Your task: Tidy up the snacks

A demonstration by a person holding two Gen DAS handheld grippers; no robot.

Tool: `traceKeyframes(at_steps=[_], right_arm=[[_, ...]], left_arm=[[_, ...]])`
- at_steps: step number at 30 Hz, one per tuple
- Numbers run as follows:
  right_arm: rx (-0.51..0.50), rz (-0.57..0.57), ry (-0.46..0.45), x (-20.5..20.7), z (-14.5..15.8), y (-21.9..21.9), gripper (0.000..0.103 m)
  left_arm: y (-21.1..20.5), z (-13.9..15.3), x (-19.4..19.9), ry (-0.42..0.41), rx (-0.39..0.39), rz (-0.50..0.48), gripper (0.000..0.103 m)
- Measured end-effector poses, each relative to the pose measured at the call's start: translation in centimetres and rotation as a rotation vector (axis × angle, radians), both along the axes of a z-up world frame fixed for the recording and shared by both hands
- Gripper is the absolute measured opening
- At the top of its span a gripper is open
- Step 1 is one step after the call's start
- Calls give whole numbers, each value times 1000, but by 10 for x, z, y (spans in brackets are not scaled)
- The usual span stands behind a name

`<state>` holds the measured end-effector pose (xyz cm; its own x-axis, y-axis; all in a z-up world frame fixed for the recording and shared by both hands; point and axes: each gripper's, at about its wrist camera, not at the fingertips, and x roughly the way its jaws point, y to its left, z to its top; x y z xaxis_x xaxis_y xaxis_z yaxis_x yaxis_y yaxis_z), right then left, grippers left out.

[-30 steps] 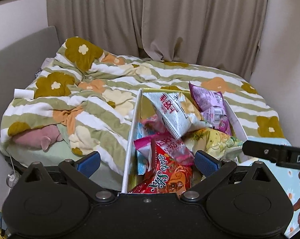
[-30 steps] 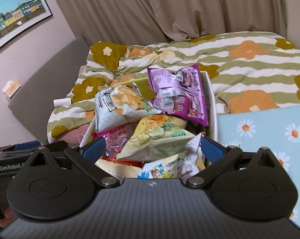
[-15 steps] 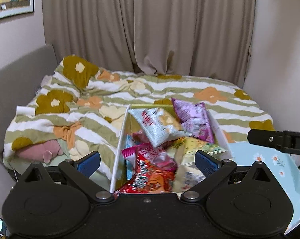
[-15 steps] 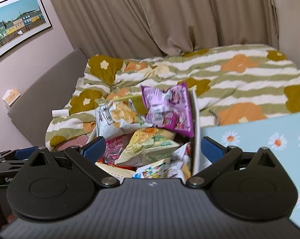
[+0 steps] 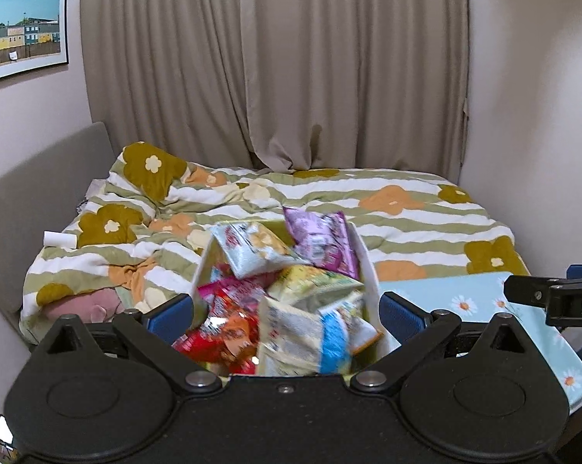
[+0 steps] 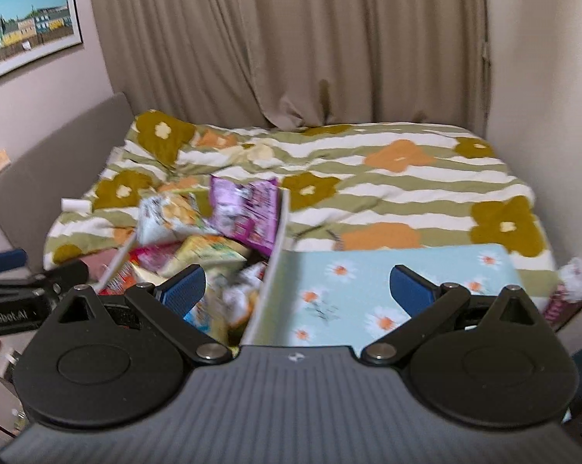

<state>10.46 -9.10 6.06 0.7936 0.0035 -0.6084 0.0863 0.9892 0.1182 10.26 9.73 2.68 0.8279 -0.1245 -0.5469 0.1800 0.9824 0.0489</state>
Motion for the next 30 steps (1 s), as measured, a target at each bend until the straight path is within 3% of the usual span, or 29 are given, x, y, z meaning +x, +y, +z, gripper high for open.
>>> traceKeyframes(at_steps=[15, 30], right_arm=[[-42, -101, 109, -58, -34, -27, 103], [-38, -116, 132, -63, -43, -29, 103]], left_arm=[[-23, -28, -47, 17, 45, -25, 103], [-26, -34, -51, 30, 51, -42, 103]])
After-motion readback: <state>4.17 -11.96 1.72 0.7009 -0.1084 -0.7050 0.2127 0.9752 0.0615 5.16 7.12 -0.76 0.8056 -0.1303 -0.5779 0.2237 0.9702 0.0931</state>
